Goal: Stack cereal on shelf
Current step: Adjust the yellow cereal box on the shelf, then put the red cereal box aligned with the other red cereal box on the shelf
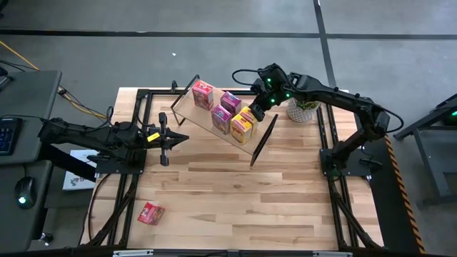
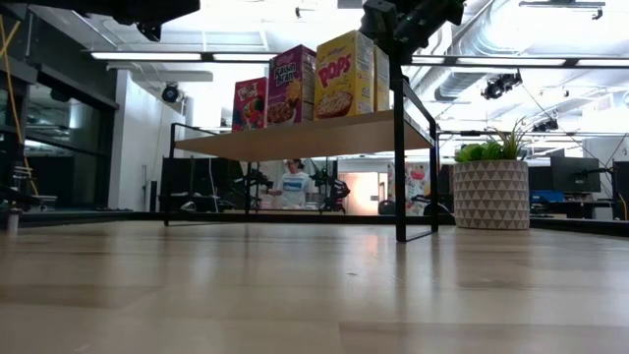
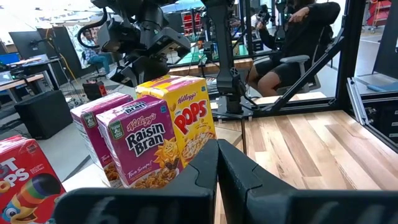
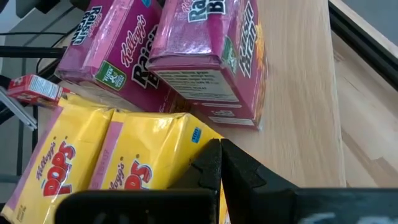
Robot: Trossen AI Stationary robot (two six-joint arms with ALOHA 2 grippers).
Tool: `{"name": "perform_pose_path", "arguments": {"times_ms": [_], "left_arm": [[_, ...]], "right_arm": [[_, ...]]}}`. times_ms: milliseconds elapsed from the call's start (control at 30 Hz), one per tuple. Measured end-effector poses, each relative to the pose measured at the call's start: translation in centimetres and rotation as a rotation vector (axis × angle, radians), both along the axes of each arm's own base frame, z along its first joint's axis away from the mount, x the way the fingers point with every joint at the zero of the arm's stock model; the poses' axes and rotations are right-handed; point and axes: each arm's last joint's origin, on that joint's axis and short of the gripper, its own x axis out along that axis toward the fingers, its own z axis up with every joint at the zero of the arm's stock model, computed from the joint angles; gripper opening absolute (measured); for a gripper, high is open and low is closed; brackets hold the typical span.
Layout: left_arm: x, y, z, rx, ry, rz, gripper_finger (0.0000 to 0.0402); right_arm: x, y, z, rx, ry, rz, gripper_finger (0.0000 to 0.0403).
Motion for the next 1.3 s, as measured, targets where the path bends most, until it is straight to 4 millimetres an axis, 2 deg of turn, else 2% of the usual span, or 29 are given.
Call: {"name": "perform_pose_path", "arguments": {"times_ms": [267,400,667,833,933,1067,1300], "left_arm": [[0.0,0.0,0.0,0.0,0.0,0.0,0.0],[0.0,0.0,0.0,0.0,0.0,0.0,0.0001],[0.0,0.0,-0.1,0.002,0.012,-0.001,0.0],[0.0,0.0,-0.1,0.01,0.015,-0.001,0.0],[0.0,0.0,-0.1,0.012,0.016,-0.001,0.0001],[0.0,0.0,-0.1,-0.002,0.01,0.0,0.0001],[0.0,0.0,0.0,-0.071,-0.006,0.002,0.0001]], "right_arm": [[0.0,-0.1,0.0,-0.025,0.001,0.021,0.0],[-0.8,0.1,0.7,-0.095,-0.014,0.067,0.0],[-4.7,1.4,4.0,-0.235,-0.006,-0.004,0.0],[-7.2,4.3,5.0,-0.271,-0.033,0.035,0.0],[-8.7,6.3,4.3,-0.306,-0.062,0.049,0.0],[-10.0,8.9,2.1,-0.327,-0.176,0.075,0.0],[-10.4,13.1,-1.5,-0.388,-0.592,0.218,0.0]]}}
